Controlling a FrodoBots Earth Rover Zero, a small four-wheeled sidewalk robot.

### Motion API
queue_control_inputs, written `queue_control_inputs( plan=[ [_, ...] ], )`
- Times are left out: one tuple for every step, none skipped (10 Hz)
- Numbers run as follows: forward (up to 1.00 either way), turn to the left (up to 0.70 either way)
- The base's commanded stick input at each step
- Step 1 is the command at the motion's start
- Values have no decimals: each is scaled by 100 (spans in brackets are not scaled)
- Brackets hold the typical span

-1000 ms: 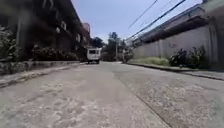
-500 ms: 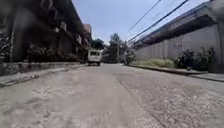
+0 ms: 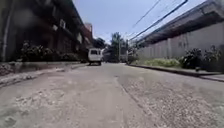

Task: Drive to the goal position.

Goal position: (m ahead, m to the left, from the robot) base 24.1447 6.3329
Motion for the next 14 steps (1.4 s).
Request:
queue_control_inputs(
  plan=[
    [100,0],
    [100,0],
    [100,0],
    [100,0],
    [100,0],
    [100,0],
    [100,0],
    [100,0],
    [100,0],
    [100,0],
    [100,-40],
    [100,-40],
    [100,-40],
    [100,-40]
  ],
)
